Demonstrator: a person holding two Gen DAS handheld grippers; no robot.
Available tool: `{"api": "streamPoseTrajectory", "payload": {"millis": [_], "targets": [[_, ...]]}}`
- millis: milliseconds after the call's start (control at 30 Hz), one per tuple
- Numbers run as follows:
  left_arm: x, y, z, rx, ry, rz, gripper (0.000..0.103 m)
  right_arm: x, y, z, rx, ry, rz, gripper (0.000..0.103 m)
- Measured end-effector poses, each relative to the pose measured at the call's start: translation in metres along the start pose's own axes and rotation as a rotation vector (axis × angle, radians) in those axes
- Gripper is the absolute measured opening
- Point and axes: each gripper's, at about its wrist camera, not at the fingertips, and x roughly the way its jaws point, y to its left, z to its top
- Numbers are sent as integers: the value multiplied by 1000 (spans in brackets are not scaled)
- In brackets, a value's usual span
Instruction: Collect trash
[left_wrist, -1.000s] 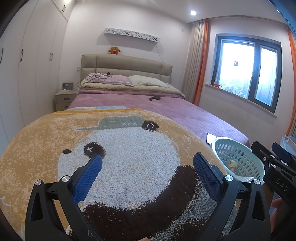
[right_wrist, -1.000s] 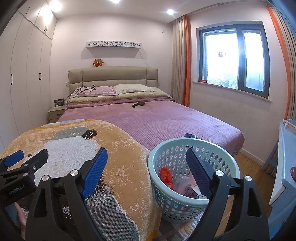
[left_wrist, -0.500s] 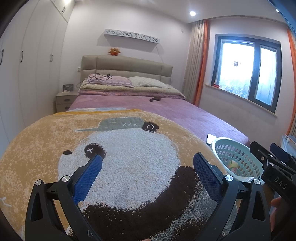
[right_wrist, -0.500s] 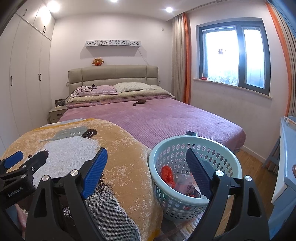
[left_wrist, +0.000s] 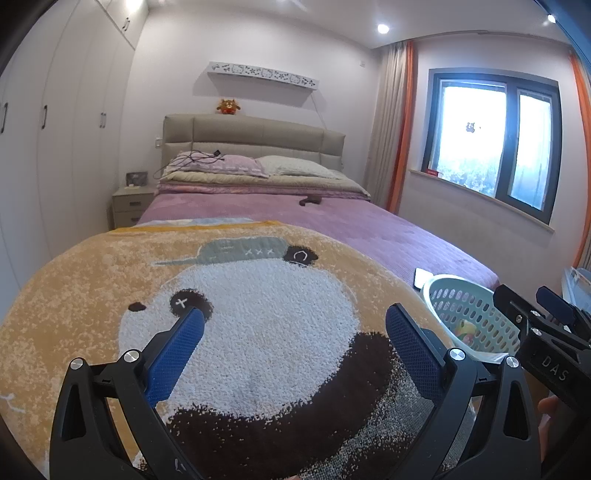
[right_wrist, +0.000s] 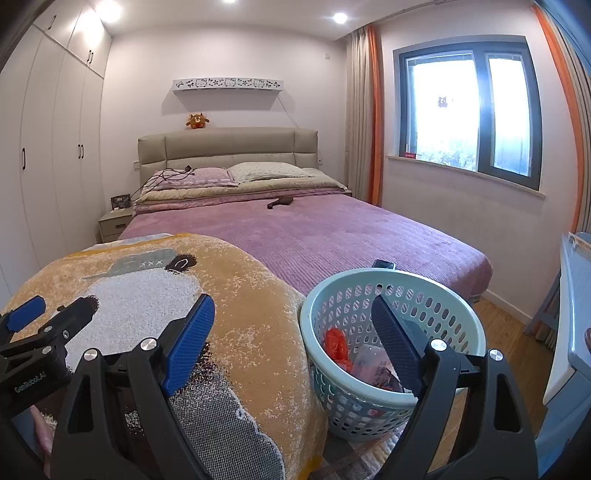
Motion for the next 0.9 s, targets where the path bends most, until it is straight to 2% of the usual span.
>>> {"api": "streamPoseTrajectory", "payload": {"millis": [167, 333, 567, 900], "targets": [[-3, -8, 3, 46, -13, 29, 96, 1, 0, 1, 0, -1, -12, 83], [-8, -9, 9, 80, -12, 91, 95, 2, 2, 4, 7, -1, -13, 83], [-21, -1, 25, 88, -31, 107, 95, -2, 12, 8, -8, -11, -18, 83], [-33, 11, 44, 145, -86, 180, 95, 1, 31, 23, -21, -29, 3, 83]]}}
